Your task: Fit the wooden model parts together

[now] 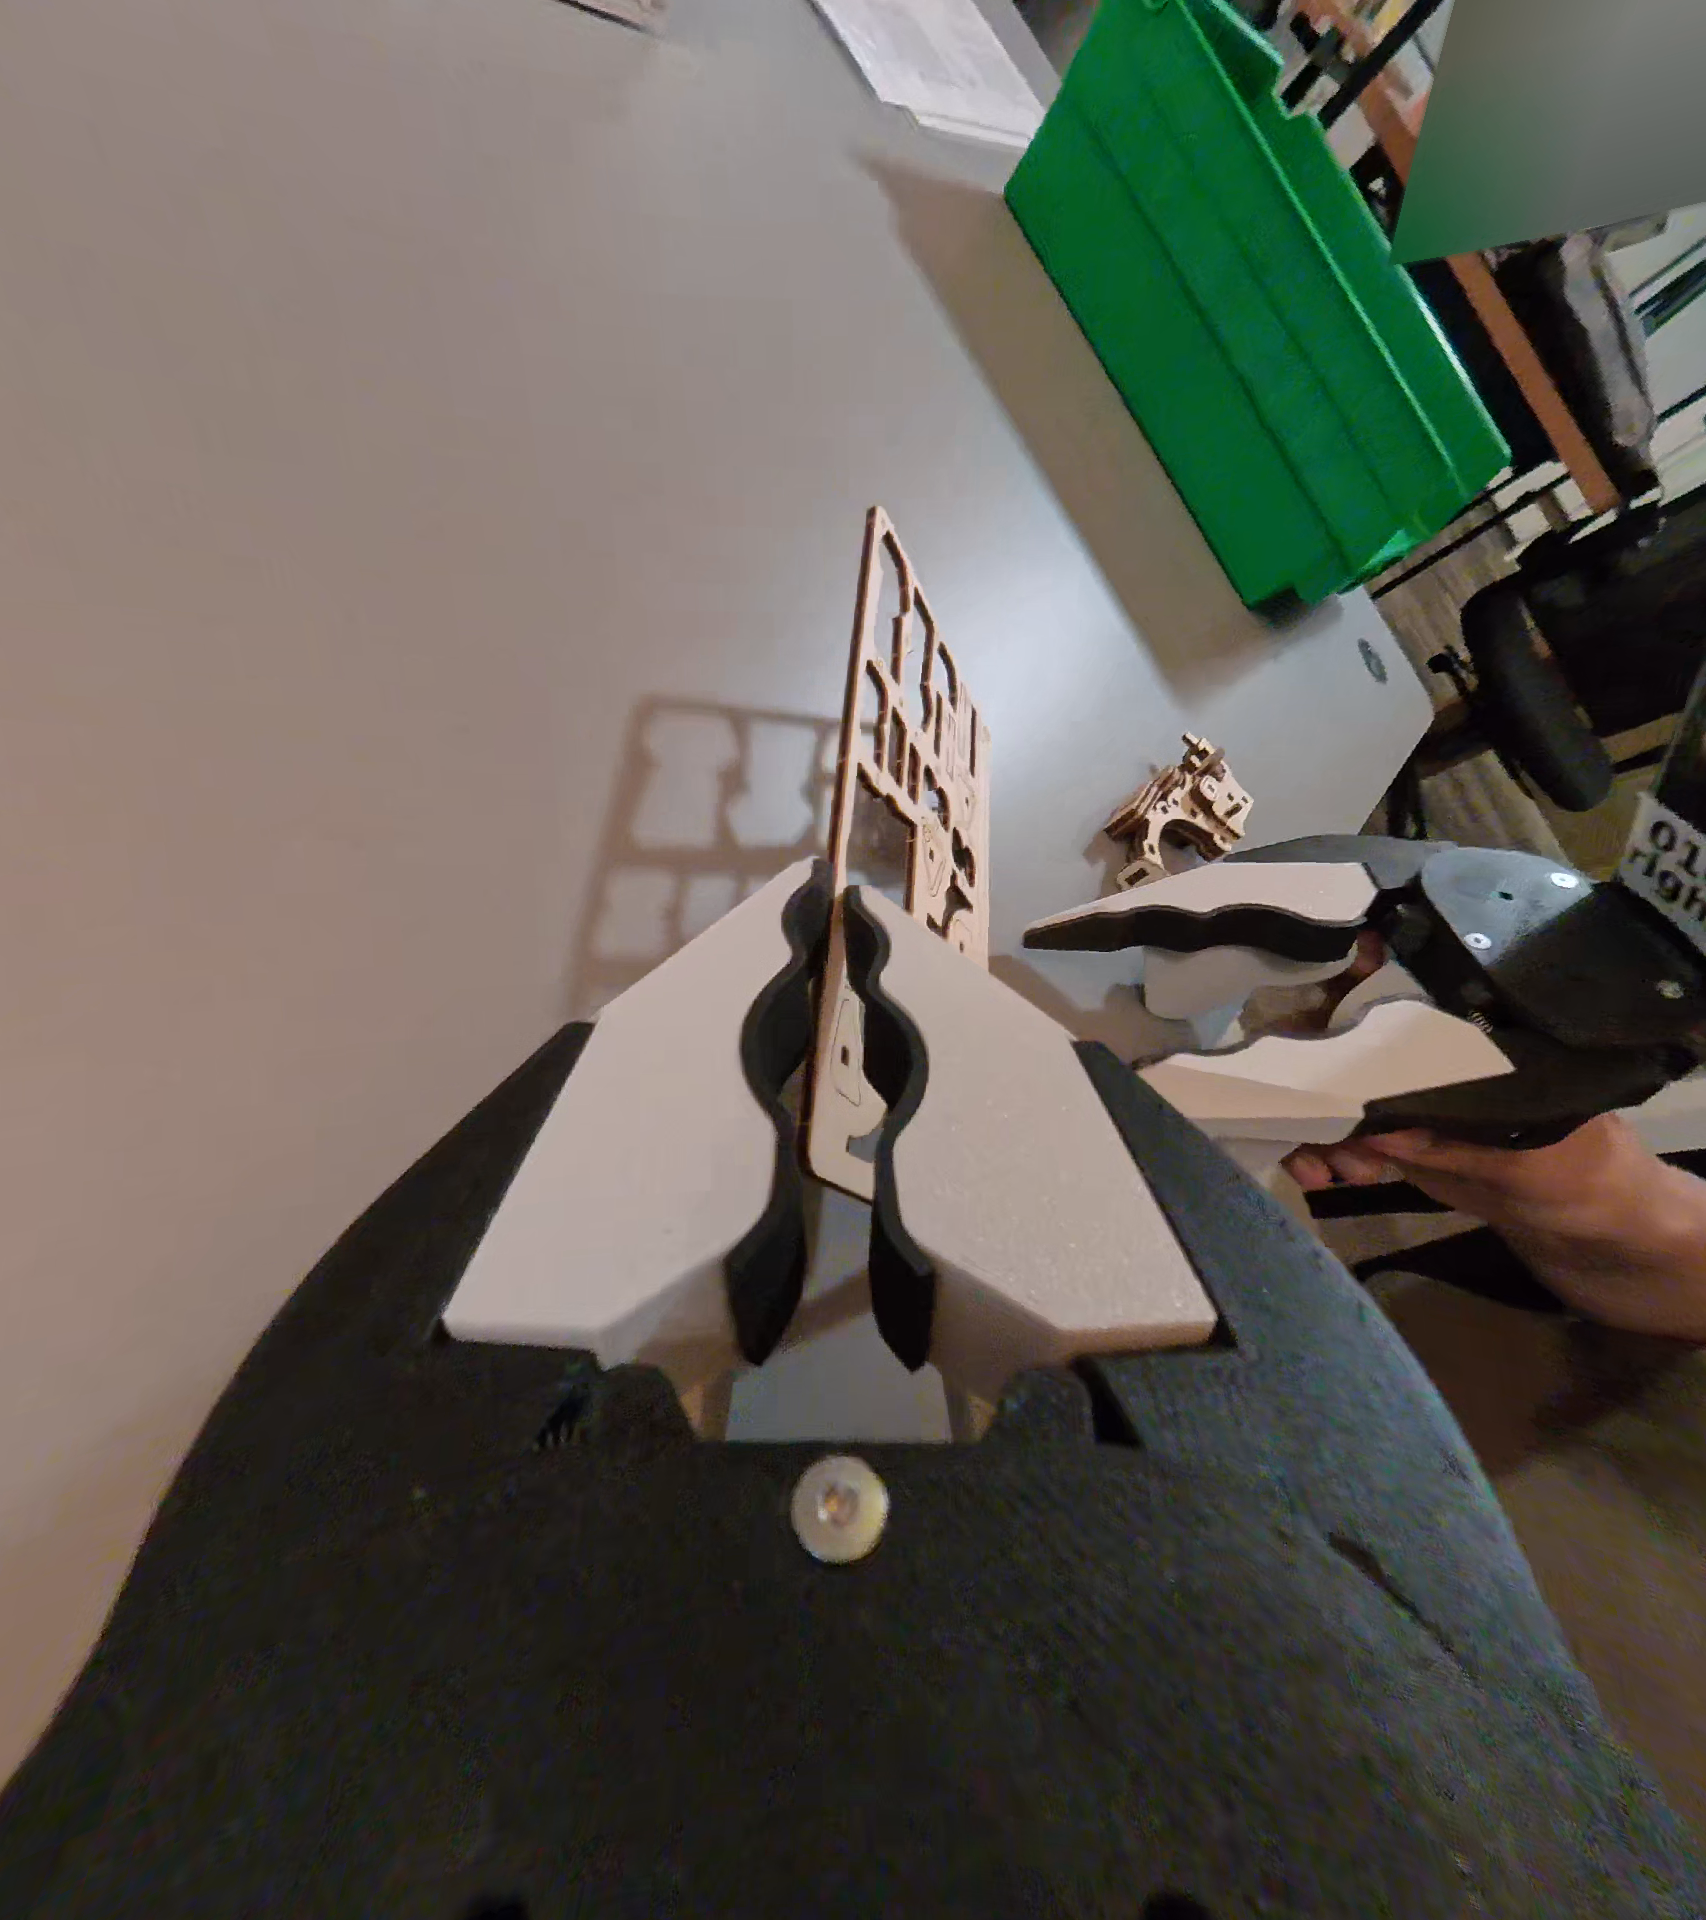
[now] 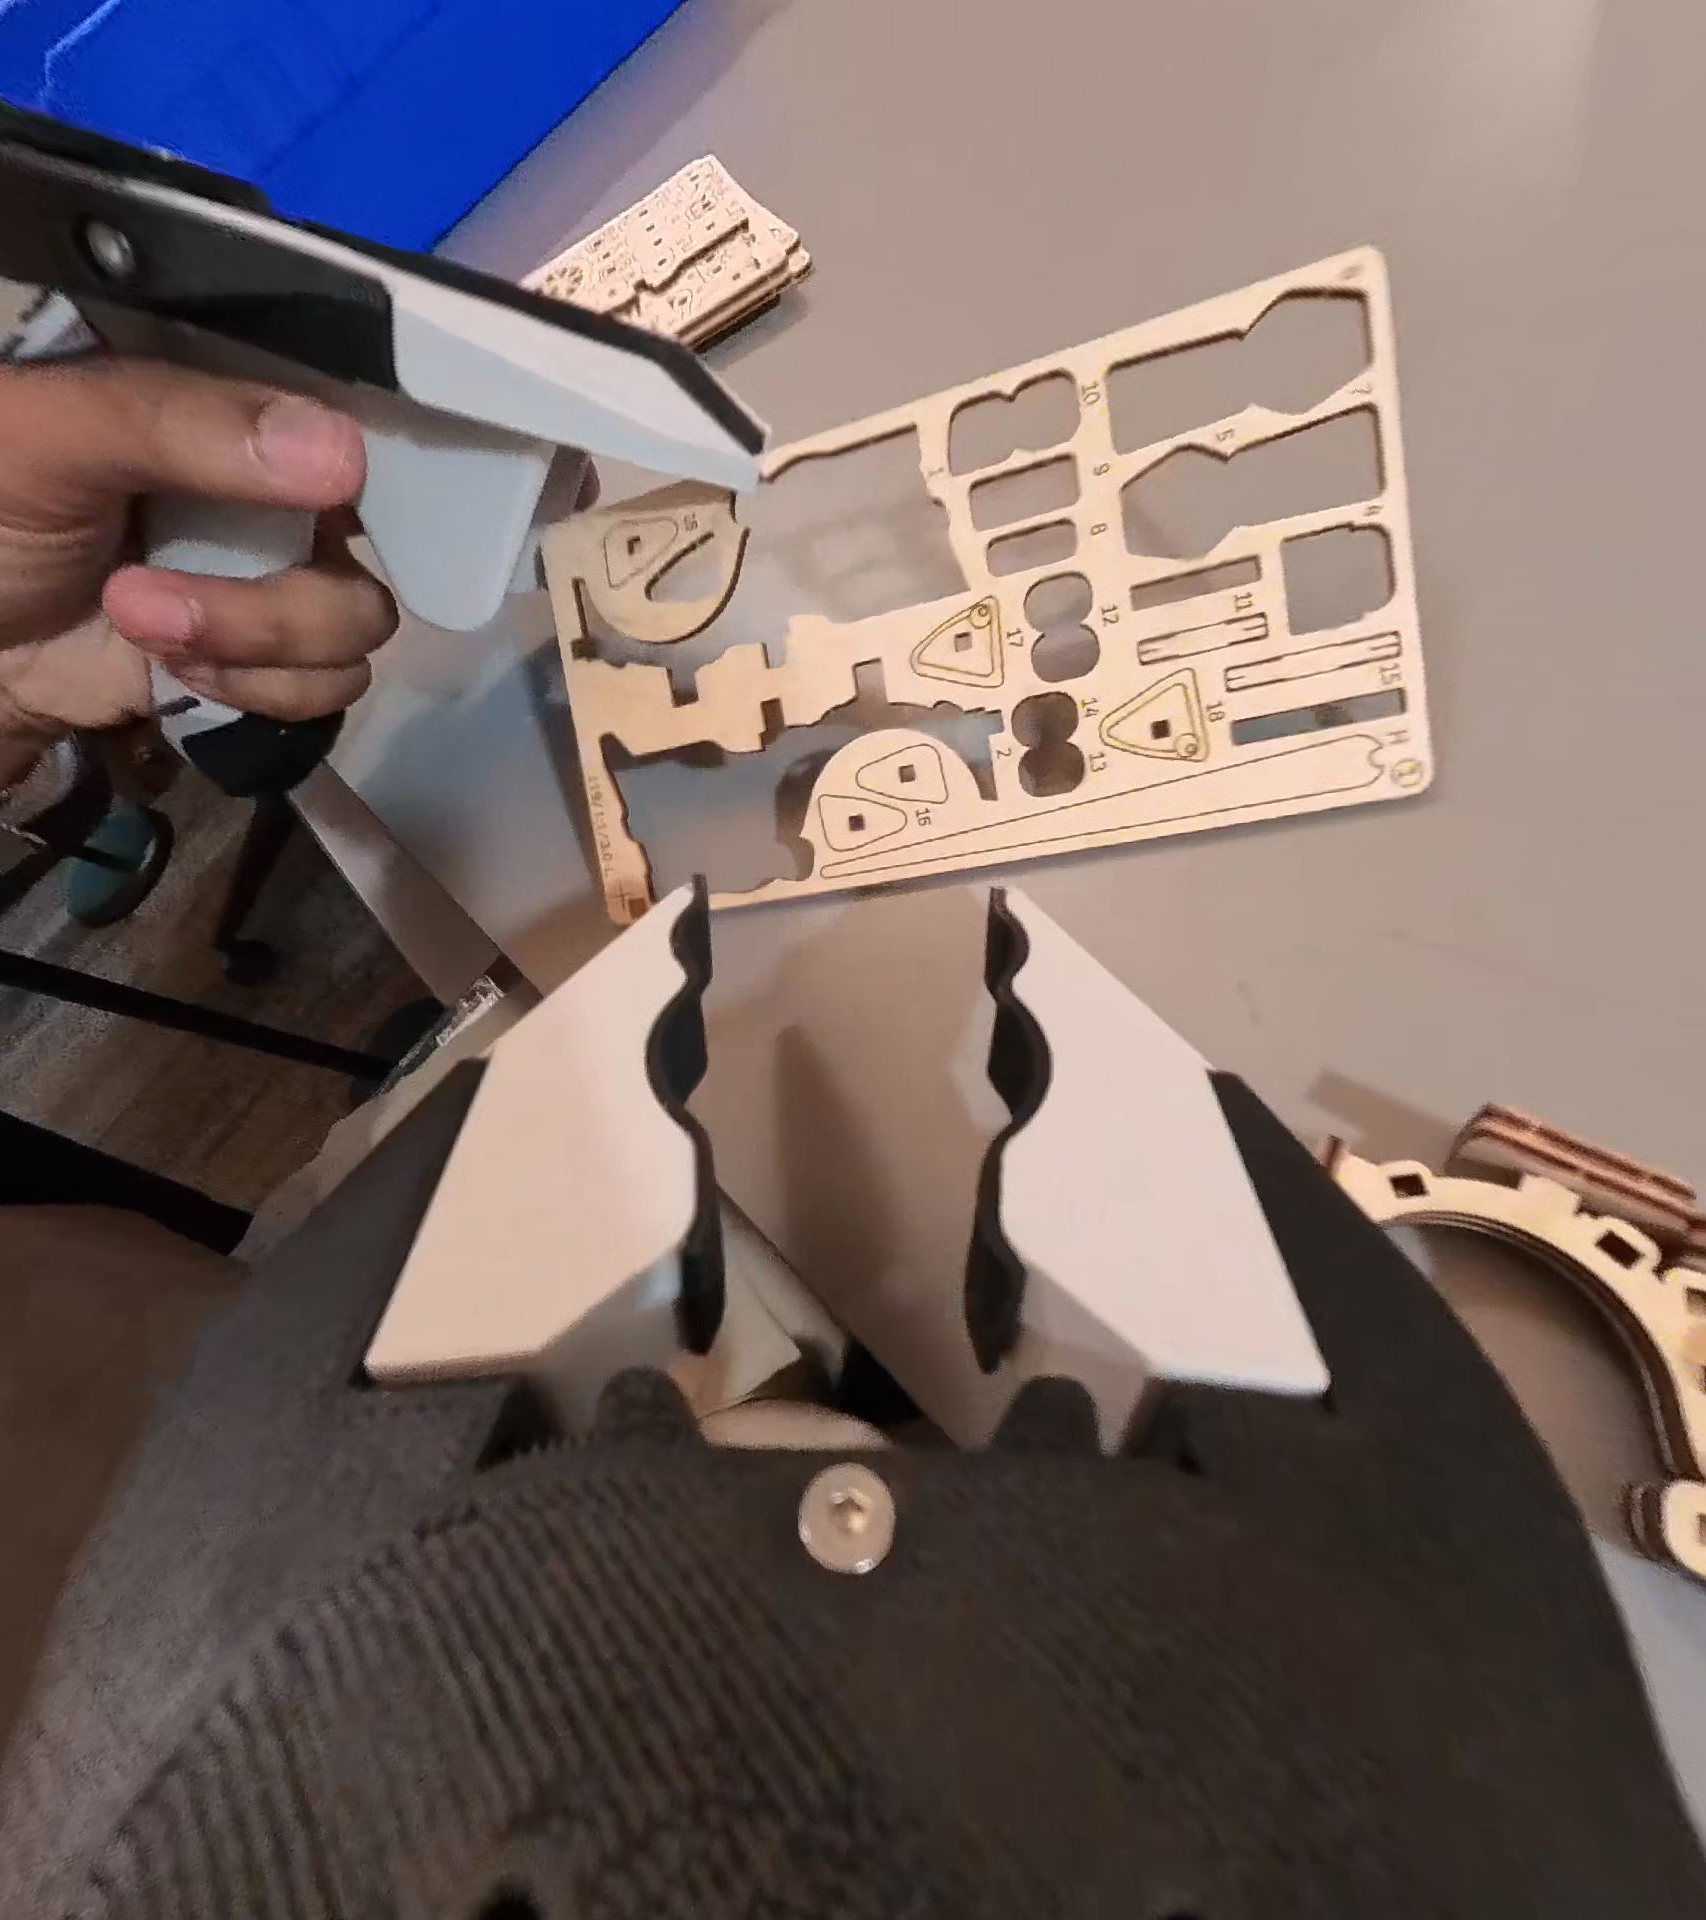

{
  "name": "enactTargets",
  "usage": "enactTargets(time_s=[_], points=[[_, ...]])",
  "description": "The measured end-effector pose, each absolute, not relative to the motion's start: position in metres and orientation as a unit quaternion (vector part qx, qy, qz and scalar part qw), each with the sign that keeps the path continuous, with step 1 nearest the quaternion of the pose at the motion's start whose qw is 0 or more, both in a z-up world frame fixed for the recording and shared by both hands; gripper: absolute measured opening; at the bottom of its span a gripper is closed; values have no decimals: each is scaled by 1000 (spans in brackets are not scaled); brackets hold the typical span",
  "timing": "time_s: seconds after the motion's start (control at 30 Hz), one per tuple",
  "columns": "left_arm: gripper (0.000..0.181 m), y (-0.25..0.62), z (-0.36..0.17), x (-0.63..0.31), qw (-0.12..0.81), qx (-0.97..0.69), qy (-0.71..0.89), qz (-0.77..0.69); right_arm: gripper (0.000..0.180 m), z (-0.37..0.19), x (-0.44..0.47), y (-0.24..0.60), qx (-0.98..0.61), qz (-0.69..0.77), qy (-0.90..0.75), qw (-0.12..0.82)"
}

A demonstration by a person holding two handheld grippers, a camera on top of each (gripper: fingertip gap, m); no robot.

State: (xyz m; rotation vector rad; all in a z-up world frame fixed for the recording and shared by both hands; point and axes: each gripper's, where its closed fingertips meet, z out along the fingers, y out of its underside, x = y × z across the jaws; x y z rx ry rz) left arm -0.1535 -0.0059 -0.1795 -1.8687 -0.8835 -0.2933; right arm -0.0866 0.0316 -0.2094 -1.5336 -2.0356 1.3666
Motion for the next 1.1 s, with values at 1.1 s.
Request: enactTargets(time_s=[1.1], points=[[10, -13, -217, -139, 388, -869, -306, -16, 46, -220, -81, 38, -482, 380, -764, 200]])
